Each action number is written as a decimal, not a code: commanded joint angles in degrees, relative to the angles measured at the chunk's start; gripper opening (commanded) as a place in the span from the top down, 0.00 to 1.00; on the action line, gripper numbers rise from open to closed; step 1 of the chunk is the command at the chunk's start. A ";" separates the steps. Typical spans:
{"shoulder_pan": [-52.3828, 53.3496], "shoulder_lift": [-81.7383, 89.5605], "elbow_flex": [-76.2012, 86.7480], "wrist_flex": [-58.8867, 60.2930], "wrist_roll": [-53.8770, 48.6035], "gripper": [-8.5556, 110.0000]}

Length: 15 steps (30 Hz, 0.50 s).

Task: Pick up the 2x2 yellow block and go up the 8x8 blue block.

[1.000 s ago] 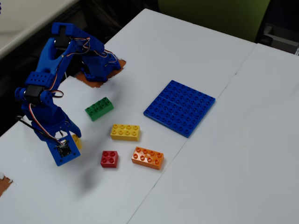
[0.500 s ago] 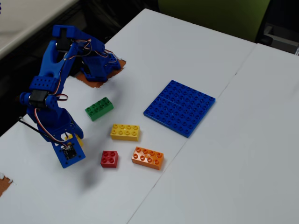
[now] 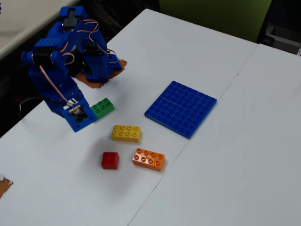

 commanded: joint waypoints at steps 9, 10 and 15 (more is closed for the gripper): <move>-32.96 26.72 -4.75 -4.75 30.59 0.93; -35.51 27.16 -6.77 -4.83 34.54 0.93; -43.77 21.36 -27.95 1.05 46.14 0.93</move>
